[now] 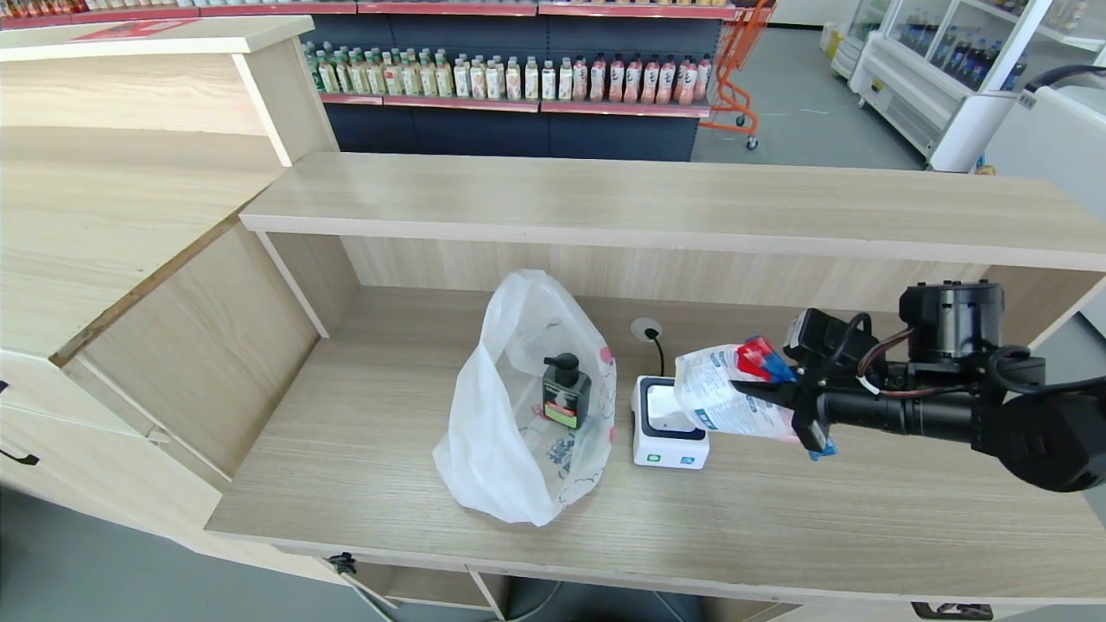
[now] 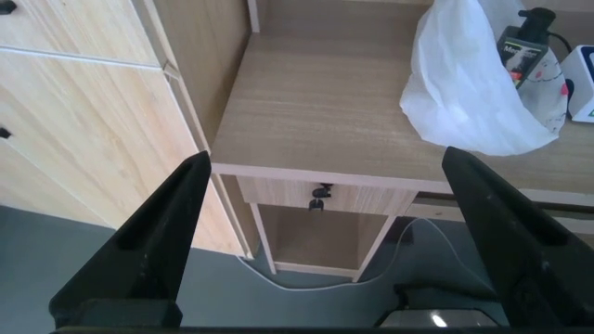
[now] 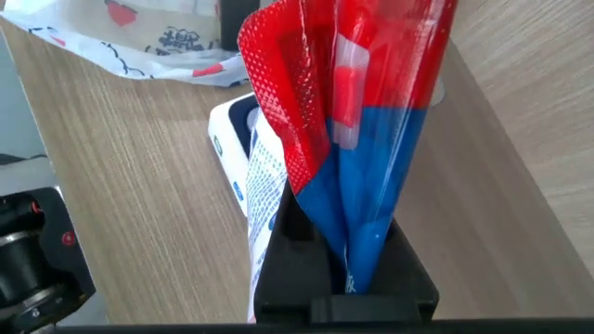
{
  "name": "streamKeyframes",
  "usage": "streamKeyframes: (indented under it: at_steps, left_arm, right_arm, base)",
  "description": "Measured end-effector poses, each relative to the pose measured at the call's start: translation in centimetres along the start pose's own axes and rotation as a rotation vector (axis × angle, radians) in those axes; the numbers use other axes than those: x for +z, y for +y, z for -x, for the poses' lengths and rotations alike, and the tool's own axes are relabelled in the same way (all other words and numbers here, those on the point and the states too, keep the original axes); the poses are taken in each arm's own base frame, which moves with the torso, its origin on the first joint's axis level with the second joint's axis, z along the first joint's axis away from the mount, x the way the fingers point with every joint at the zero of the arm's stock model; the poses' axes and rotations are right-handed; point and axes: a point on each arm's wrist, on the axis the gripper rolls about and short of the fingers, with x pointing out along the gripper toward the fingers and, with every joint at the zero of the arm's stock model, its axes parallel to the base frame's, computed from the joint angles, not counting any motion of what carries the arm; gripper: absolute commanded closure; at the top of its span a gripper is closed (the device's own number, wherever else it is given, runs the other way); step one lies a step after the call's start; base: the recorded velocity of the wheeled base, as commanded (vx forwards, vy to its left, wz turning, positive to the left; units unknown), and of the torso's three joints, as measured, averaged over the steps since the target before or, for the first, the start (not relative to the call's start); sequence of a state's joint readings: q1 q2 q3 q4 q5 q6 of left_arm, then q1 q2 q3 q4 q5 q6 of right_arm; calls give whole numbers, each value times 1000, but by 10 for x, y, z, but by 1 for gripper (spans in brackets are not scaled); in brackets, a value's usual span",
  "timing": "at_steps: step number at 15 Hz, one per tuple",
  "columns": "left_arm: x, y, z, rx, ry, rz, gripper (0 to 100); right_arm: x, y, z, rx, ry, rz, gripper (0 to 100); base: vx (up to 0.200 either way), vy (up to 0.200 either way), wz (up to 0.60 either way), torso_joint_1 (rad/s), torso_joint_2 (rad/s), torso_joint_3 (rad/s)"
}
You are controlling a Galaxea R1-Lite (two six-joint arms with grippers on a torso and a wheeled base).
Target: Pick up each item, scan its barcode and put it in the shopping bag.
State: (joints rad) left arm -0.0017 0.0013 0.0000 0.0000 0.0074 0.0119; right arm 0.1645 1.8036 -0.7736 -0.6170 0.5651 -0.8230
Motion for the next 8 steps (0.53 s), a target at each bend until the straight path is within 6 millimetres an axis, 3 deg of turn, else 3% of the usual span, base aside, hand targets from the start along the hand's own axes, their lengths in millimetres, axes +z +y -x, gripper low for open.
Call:
streamKeyframes:
  at_steps: [8]
  left_arm:
    - [0,0,0,1,0,0,0]
  right_arm:
    - [-16,-3,-47,-18,-98,68,100]
  base:
    - [0,0,0,0,0,0]
